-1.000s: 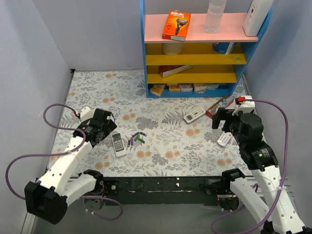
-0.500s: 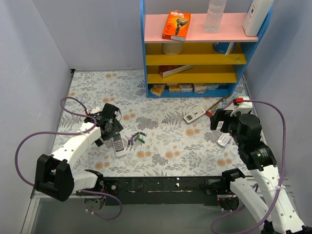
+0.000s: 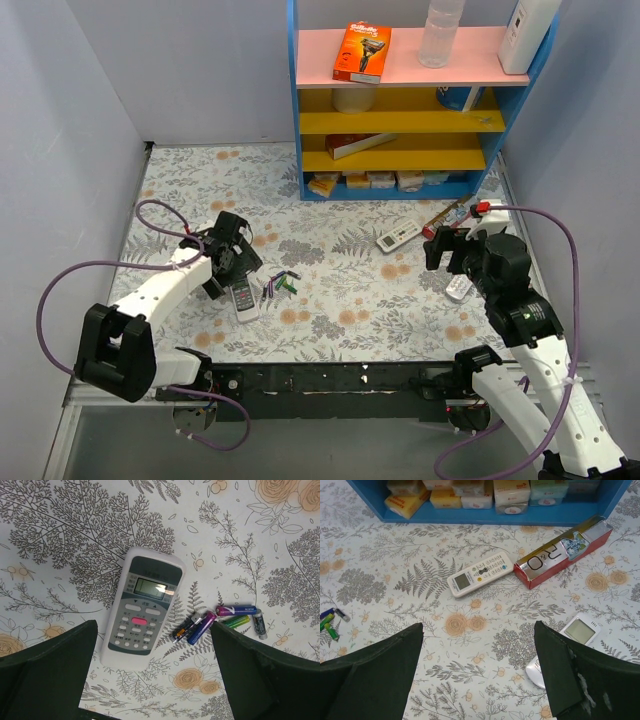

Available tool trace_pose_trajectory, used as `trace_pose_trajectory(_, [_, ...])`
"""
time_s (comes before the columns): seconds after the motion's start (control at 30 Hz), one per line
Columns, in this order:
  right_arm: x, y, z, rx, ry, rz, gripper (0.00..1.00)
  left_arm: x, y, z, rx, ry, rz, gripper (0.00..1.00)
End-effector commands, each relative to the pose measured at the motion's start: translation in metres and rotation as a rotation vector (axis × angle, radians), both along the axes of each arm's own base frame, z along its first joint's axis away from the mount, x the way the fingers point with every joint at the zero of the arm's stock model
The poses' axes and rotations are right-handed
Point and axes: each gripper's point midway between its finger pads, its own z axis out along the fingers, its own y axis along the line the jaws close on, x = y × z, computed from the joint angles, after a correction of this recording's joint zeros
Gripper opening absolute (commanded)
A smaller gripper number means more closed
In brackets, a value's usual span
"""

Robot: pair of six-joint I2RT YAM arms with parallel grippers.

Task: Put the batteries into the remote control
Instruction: Pick up the remote control from the center of the board.

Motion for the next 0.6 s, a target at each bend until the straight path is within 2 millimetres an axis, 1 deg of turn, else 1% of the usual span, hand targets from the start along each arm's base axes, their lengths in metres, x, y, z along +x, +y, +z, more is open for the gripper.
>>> trace_pose_trajectory(0.0, [0.002,0.008,0.009,0.032,-0.052,0.028,0.98,0.003,-0.008,-0.006,-0.042,0.004,-0.019,0.98])
trace_pose_trajectory(0.03, [0.002,0.008,0.006,0.031,-0.048,0.029,0.98,0.002,-0.008,-0.011,-0.033,0.027,-0.019,0.98])
trace_pose_trajectory(0.1, [0.002,0.01,0.003,0.035,-0.038,0.038,0.98,0.002,-0.007,-0.015,-0.021,0.044,-0.023,0.98])
trace_pose_trajectory(0.27, [0.001,0.01,0.006,0.035,-0.045,0.042,0.98,0.001,0.0,-0.024,0.019,0.057,-0.012,0.9])
trace_pose_trajectory(0.37, [0.0,0.009,0.003,0.028,-0.038,0.044,0.98,0.003,0.001,-0.03,0.026,0.057,-0.005,0.88])
trace_pose_trajectory(0.57, [-0.001,0.013,0.003,0.034,-0.035,0.061,0.98,0.004,0.003,-0.043,0.057,0.112,-0.016,0.8])
